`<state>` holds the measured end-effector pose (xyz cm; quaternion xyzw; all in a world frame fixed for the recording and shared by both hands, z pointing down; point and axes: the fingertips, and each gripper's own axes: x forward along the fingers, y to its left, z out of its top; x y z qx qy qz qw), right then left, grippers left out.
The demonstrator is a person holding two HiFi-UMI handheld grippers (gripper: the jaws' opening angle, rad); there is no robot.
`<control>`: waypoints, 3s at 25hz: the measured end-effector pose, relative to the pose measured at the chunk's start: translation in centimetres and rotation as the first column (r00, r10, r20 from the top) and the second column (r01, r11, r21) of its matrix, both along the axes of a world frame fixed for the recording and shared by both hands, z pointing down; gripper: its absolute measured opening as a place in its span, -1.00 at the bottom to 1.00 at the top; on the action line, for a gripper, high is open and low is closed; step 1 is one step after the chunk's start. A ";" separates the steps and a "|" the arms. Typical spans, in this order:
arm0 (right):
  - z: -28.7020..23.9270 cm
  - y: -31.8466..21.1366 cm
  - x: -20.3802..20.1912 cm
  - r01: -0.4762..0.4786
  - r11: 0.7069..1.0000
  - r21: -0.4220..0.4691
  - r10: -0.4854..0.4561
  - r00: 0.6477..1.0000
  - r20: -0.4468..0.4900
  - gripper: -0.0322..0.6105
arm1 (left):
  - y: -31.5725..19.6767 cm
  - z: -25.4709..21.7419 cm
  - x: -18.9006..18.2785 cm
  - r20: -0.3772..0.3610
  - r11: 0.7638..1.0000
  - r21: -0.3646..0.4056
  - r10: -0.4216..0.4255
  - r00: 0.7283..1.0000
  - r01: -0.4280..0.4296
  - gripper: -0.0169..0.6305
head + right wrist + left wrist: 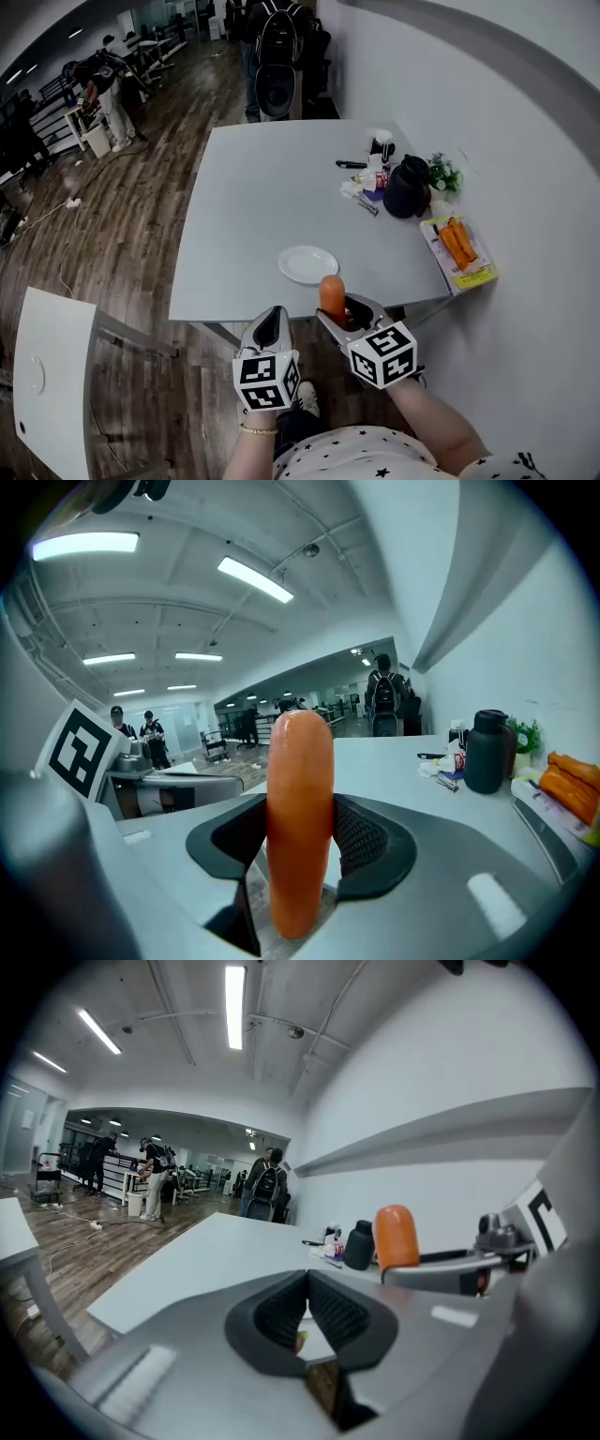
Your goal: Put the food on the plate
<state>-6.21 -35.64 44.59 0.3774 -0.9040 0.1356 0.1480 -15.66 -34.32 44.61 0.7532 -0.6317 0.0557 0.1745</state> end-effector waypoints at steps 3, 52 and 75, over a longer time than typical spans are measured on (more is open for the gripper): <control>2.1 -4.0 -0.6 0.032 0.999 -0.042 -0.035 0.996 -0.082 -0.23 | -3.2 1.3 -0.5 0.007 1.000 -0.020 0.023 1.000 -0.023 -0.92; 6.8 -13.0 -3.3 -0.036 0.987 -0.156 0.051 0.994 0.095 -0.67 | -10.2 5.8 0.0 0.024 0.990 -0.103 0.099 0.995 -0.096 -0.92; 3.0 -6.3 0.3 -0.178 0.982 -0.057 0.184 0.974 0.135 -0.90 | -5.8 3.2 2.4 0.051 0.993 -0.065 0.102 0.993 -0.099 -0.92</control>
